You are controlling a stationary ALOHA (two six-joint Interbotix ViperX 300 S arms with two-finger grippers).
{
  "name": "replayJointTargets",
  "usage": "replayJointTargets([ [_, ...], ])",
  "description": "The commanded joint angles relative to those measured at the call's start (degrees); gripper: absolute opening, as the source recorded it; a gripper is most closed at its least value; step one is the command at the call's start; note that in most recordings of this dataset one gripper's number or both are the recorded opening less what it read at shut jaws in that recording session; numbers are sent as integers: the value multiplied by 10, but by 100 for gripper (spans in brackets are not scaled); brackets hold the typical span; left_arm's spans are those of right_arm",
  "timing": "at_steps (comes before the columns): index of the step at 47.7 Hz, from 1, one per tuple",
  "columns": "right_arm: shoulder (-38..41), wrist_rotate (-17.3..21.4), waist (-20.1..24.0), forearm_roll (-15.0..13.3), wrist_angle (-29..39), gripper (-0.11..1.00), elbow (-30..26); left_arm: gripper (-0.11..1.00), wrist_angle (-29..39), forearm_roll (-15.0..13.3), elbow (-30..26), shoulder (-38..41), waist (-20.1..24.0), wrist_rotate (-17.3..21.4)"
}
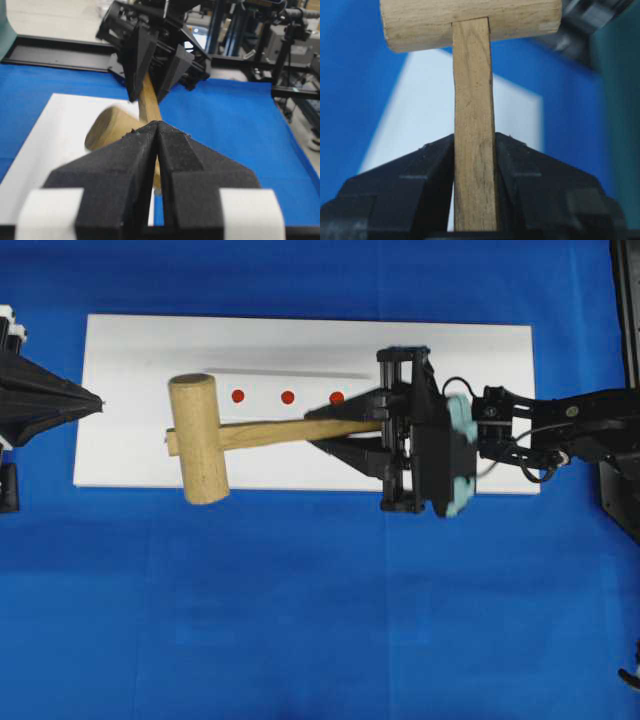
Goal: Hit the mark with a hammer.
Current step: 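Swing the mallet head toward the left gripper with the right gripper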
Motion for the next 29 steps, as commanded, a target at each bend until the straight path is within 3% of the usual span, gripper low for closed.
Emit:
replayJointTargets([
  [1,-12,-54,-1,-2,-37,9,-18,0,-3,-1,-5,3,0,-4],
  [9,-10,-169,-2,8,-61,10,-19,0,-4,-1,-5,3,0,-23],
  [15,-9,-222,-1,10,-64,10,-19,0,-3,-1,-5,2,0,-36],
  [22,-10,-269,-2,11,-74,9,-19,0,-3,-2,-4,4,0,-47],
  [29,-10,-287,-3,11,-78,10,-19,0,-3,-1,-5,4,0,-48],
])
